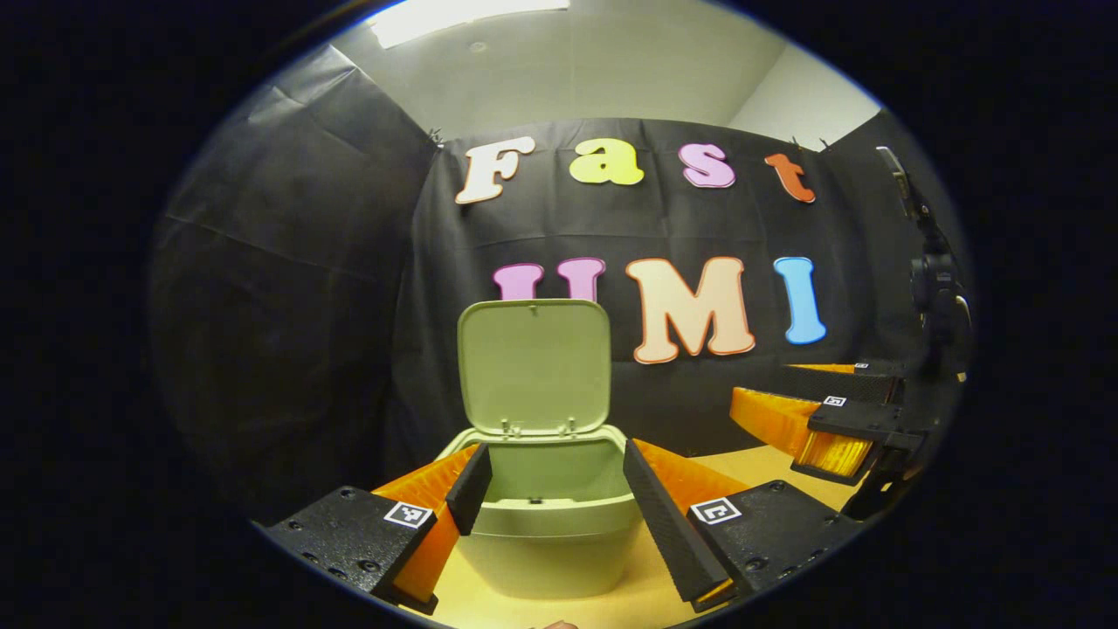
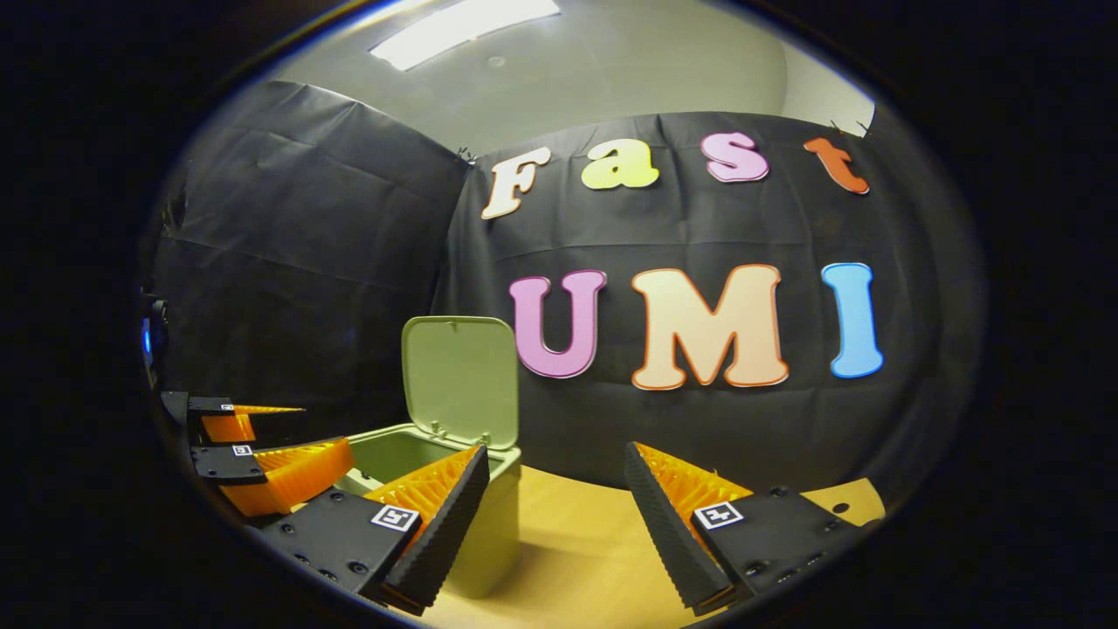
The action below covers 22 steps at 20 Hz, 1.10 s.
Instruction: Press the lid of the desktop garbage bin to open it, pick up the crumpled paper on the desktop and throw it into the bin, then pick up the pop can on the desktop and drop it into the bin, and finally close the garbage bin lid.
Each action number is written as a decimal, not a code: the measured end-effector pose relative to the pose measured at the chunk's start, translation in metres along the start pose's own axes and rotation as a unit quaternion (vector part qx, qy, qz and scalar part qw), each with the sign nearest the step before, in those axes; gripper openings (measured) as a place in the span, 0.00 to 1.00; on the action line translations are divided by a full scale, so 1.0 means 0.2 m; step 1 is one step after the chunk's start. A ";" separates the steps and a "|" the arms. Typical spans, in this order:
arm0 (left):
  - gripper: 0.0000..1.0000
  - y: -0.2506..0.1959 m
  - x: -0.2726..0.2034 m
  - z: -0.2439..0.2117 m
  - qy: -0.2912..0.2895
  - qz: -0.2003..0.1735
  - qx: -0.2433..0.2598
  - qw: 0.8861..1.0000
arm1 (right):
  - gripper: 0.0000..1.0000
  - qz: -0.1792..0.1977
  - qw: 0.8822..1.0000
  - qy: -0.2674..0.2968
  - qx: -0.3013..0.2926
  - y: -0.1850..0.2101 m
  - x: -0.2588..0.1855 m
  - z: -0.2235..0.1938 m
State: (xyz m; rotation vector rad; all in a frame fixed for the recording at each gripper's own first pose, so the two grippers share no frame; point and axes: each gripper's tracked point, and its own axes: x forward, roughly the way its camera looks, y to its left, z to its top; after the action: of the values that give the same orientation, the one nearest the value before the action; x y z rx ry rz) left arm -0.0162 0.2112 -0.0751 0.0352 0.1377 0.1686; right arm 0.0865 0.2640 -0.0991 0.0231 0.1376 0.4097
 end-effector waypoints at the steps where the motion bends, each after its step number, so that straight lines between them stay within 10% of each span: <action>1: 0.91 -0.07 0.00 -0.01 0.002 -0.011 0.000 1.000 | 0.98 -0.012 1.000 0.000 -0.002 -0.08 -0.04 0.01; 11: 0.92 -0.75 -0.07 -0.26 0.059 -0.092 -0.011 0.994 | 0.98 -0.125 0.992 0.015 0.000 -0.89 -0.51 0.01; 22: 0.92 -1.17 -0.20 -0.78 0.158 -0.101 -0.038 0.982 | 0.98 -0.150 0.986 0.062 -0.047 -1.34 -0.88 -0.07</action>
State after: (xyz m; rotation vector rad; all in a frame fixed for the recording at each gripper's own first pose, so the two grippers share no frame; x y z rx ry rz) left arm -0.0390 -0.0218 -0.2354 -0.0817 0.4491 -0.0244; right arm 0.0311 -0.0510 -0.1028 -0.1158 0.2412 0.1154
